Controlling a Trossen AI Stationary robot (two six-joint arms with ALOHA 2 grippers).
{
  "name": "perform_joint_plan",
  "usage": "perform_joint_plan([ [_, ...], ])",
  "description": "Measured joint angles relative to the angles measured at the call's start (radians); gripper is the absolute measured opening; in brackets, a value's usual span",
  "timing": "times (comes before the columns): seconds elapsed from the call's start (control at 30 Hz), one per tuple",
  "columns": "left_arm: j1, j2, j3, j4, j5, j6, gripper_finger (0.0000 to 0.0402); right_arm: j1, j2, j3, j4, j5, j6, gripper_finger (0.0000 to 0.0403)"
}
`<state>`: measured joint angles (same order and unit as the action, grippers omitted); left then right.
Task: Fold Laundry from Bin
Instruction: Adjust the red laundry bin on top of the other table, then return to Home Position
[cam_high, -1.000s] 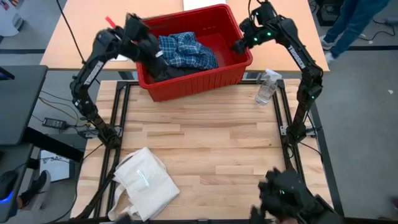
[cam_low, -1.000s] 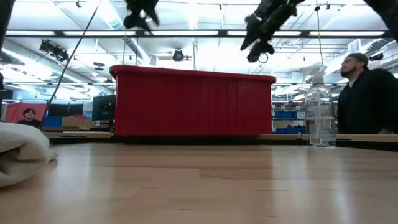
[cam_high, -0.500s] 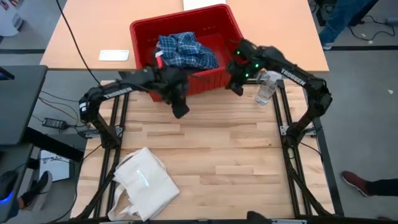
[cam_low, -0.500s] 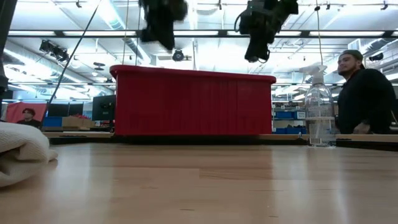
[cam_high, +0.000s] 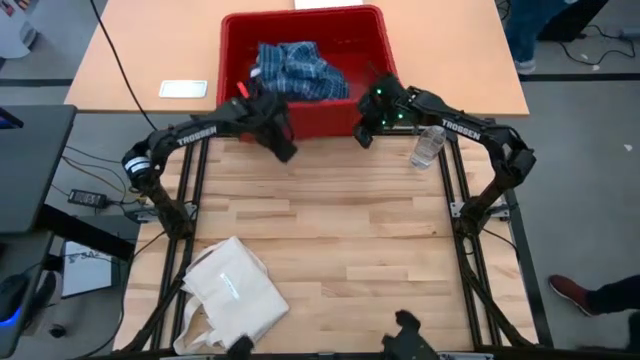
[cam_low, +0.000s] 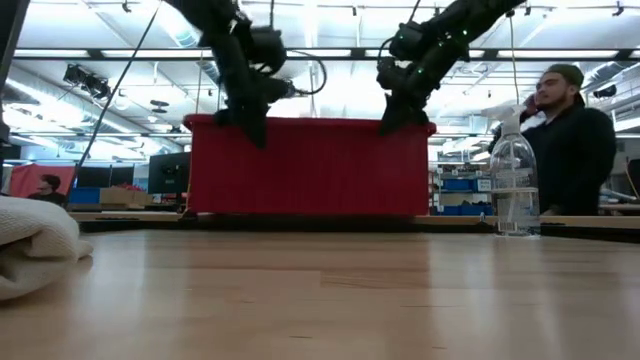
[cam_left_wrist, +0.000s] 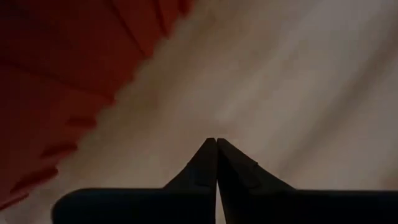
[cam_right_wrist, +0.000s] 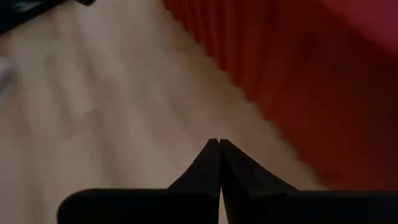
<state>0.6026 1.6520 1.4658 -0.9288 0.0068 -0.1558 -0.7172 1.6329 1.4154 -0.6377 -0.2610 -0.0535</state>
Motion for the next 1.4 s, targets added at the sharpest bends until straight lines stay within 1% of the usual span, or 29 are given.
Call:
perform_joint_plan([
  [0.13,0.117,0.007,-0.002,0.158,0.014,0.095,0.0008,-0.055,0.000,-0.001,0.153,0.092,-0.004,0.0004],
  [0.2,0.180,0.017,0.000,0.254,0.059,0.109,0.0008,-0.094,0.001,-0.001,0.230,0.111,-0.001,0.0004],
  [0.3,0.260,0.039,0.000,0.365,0.170,0.119,0.0008,-0.160,0.024,0.002,0.304,0.080,0.030,0.0003],
  [0.37,0.294,0.058,0.000,0.421,0.214,0.122,0.0008,-0.205,0.048,0.004,0.337,0.051,0.052,0.0002],
  [0.43,0.313,0.071,0.000,0.457,0.250,0.129,0.0008,-0.251,0.068,0.006,0.347,0.053,0.061,0.0002],
  [0.53,0.322,0.078,0.000,0.473,0.259,0.148,0.0007,-0.295,0.099,0.004,0.329,0.047,0.067,0.0002],
  [0.67,0.322,0.070,0.000,0.462,0.271,0.173,0.0007,-0.308,0.093,0.005,0.336,-0.097,0.144,0.0012],
  [0.73,0.322,0.056,0.000,0.449,0.299,0.174,0.0010,-0.299,0.088,0.005,0.326,-0.152,0.183,0.0021],
  [0.87,0.310,0.022,0.000,0.408,0.336,0.176,0.0024,-0.263,0.072,0.005,0.316,-0.215,0.237,0.0031],
  [0.93,0.300,-0.004,0.000,0.395,0.340,0.183,0.0027,-0.237,0.058,0.005,0.316,-0.258,0.258,0.0028],
  [1.03,0.279,-0.059,0.000,0.412,0.382,0.210,0.0025,-0.191,0.031,0.005,0.314,-0.294,0.286,0.0014],
  [1.17,0.238,-0.132,0.000,0.435,0.402,0.235,0.0016,-0.121,-0.029,0.005,0.316,-0.303,0.288,0.0006],
  [1.3,0.198,-0.181,0.000,0.416,0.402,0.237,0.0010,-0.047,-0.086,0.005,0.305,-0.274,0.288,0.0008],
  [1.4,0.141,-0.206,-0.001,0.388,0.397,0.216,0.0010,0.010,-0.147,-0.003,0.291,-0.263,0.235,0.0005],
])
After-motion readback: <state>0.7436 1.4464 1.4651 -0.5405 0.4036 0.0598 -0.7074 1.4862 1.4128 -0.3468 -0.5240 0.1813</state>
